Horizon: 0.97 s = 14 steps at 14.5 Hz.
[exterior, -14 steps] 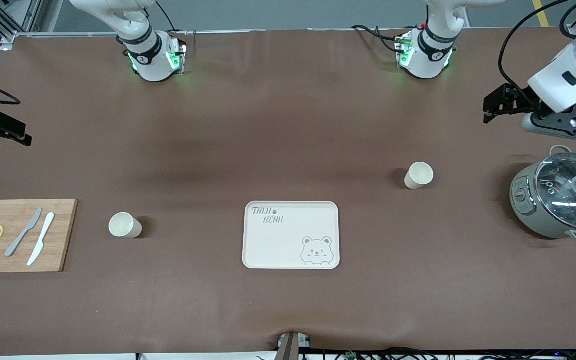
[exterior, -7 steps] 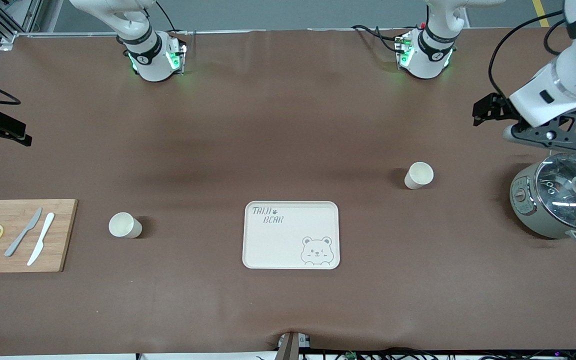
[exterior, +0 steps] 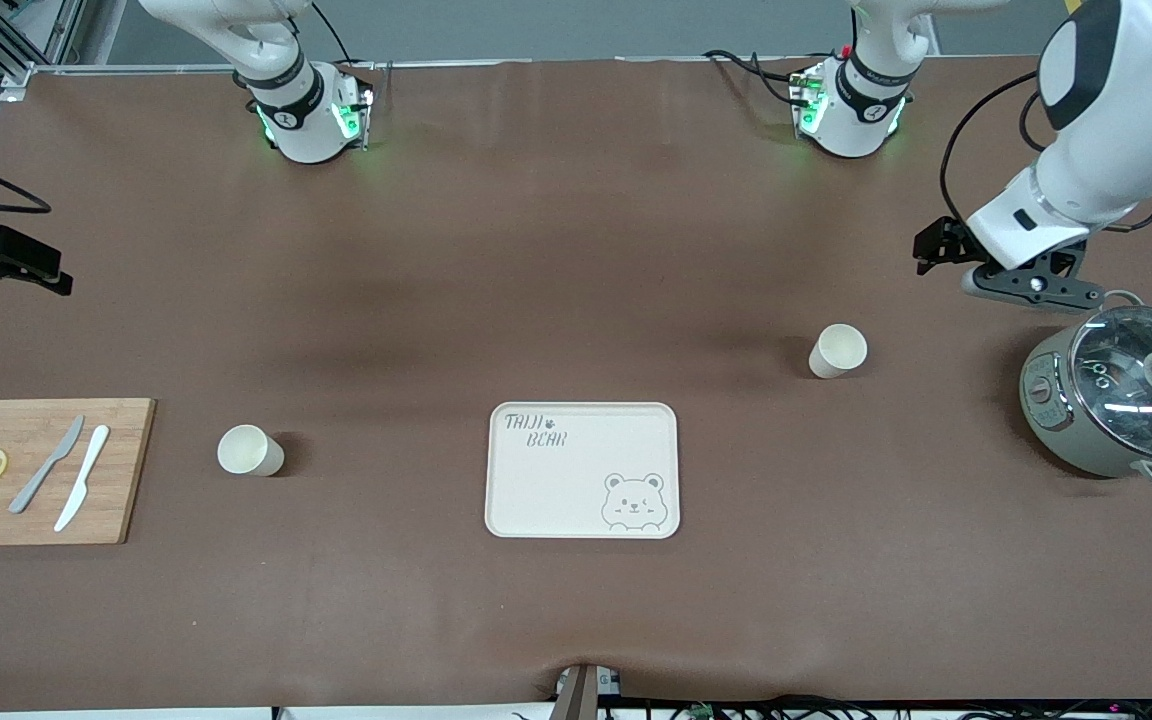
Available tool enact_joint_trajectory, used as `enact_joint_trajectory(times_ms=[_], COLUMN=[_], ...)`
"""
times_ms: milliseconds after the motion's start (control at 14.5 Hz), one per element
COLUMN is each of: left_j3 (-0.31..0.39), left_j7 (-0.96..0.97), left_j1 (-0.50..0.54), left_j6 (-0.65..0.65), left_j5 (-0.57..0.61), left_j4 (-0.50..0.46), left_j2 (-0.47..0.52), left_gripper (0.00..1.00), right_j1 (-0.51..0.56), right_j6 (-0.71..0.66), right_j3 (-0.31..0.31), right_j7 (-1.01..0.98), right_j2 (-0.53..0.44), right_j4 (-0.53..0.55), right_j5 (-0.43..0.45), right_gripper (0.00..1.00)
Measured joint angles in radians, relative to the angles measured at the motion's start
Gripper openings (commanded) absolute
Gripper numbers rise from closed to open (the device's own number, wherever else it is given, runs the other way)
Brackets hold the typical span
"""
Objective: Place white IKEA cup upright on tray with both arms
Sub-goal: 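Move the right gripper over one cup while the left gripper reaches the other, then lower both grippers around the white paper cups and close them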
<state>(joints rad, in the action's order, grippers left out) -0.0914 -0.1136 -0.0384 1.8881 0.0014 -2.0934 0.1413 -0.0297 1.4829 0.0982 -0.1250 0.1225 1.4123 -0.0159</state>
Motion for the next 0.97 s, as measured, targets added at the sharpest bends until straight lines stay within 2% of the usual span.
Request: enact_joint_trajectory(times_ms=[415, 691, 968], left_j3=[0.000, 0.000, -0.001], left_j7=[0.000, -0.008, -0.015], left_j1=[0.000, 0.000, 0.000], left_j6=[0.276, 0.386, 0.503], left_j5=[-0.039, -0.040, -0.040], left_j4=[-0.188, -0.223, -0.264], left_j2=[-0.016, -0.076, -0.131], left_gripper=[1.00, 1.00, 1.00], right_j1=[-0.010, -0.009, -0.008], right_j6=[0.147, 0.235, 0.404], right_j3=[0.001, 0.001, 0.003], right_j7=[-0.006, -0.045, -0.104], right_j2=[0.137, 0.247, 0.332], right_j4=[0.016, 0.021, 0.070], right_j5=[-0.073, -0.079, -0.079], right_gripper=[1.00, 1.00, 1.00])
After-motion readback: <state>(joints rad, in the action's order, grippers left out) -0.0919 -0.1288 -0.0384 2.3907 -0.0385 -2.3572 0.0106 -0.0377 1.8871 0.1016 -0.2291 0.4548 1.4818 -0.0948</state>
